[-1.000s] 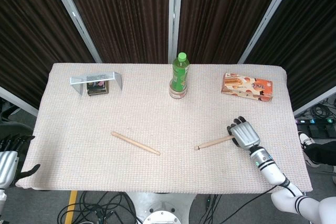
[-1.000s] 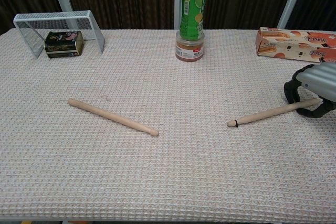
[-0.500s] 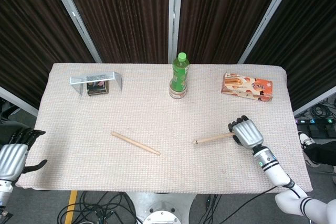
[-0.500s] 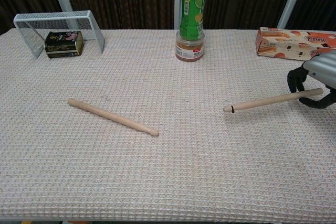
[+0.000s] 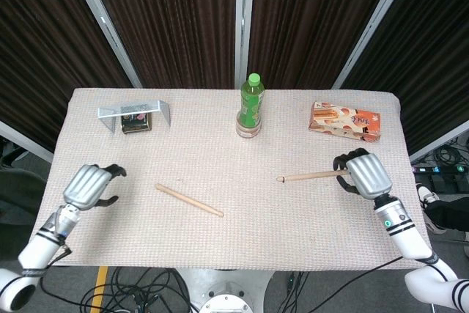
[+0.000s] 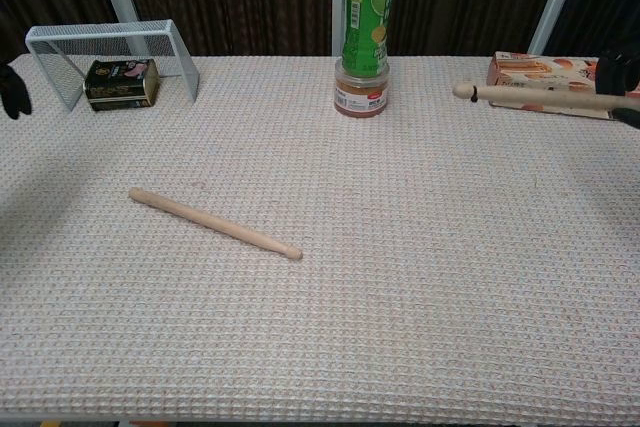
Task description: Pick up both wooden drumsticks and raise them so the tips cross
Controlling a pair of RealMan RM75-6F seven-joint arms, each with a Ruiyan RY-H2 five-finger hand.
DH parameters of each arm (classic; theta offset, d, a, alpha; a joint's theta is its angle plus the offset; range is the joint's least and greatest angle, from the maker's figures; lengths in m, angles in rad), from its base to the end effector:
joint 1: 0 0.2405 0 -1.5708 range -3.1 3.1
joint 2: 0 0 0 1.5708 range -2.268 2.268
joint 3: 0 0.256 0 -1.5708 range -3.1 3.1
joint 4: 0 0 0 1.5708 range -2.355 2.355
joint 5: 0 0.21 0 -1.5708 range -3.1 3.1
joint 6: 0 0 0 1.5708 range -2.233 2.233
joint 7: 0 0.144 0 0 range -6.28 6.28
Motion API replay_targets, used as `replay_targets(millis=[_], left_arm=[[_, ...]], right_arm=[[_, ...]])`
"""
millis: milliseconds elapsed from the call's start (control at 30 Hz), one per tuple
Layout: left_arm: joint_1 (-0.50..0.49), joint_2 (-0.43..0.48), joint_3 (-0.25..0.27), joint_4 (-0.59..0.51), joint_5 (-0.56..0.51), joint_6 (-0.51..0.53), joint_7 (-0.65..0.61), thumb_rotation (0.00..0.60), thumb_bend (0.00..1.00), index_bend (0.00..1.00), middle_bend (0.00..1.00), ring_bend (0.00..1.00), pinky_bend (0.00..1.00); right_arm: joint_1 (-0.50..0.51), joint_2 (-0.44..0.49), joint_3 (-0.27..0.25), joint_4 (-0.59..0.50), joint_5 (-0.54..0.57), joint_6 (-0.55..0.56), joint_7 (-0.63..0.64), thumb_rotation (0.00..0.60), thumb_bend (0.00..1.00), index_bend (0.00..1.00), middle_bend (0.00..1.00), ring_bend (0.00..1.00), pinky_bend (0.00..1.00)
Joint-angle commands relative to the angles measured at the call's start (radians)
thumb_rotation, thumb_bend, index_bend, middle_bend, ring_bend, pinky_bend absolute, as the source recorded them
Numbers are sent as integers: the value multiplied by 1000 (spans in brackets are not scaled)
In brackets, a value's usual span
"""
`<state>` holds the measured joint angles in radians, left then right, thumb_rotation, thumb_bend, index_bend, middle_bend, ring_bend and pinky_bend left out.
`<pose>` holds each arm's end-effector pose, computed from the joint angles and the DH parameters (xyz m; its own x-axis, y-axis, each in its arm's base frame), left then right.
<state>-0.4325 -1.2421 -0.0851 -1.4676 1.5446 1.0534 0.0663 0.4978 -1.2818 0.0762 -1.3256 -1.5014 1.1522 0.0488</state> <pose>-0.2640 0.2853 0.0801 0.5612 0.2040 0.8022 0.8042 -0.3635 -0.4702 -0.2681 -0.3170 0.0973 0.5155 -0.0973 0.8513 -0.8238 -0.3295 0.4612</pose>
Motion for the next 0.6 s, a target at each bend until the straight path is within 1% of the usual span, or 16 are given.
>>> replay_targets(millis=[33, 133, 233, 333, 500, 600], left_arm=[[-82, -97, -16, 63, 8, -69, 82, 600, 220, 399, 424, 708, 676], [-122, -161, -21, 109, 10, -89, 161, 600, 220, 407, 423, 716, 680], [-160, -212, -23, 151, -9, -131, 229, 600, 220, 428, 425, 724, 684], [-185, -258, -29, 181, -39, -156, 284, 600, 219, 429, 432, 731, 688], [-210, -308, -34, 211, -83, -177, 344, 600, 218, 443, 463, 750, 691], [-220, -321, -40, 200, -130, -201, 371, 600, 219, 442, 463, 751, 692]], right_arm=[[-3, 69, 24, -72, 46, -20, -23, 600, 464, 780, 630, 436, 349], [-7, 92, 27, -96, 70, -35, -38, 600, 464, 781, 630, 437, 349], [-10, 103, 27, -105, 88, -51, -37, 600, 464, 781, 630, 437, 348], [-14, 102, 23, -101, 94, -57, -35, 600, 464, 781, 630, 437, 348], [-12, 93, 19, -83, 95, -70, -20, 600, 464, 780, 629, 437, 348], [-11, 87, 18, -72, 91, -75, -8, 600, 464, 777, 626, 436, 348]])
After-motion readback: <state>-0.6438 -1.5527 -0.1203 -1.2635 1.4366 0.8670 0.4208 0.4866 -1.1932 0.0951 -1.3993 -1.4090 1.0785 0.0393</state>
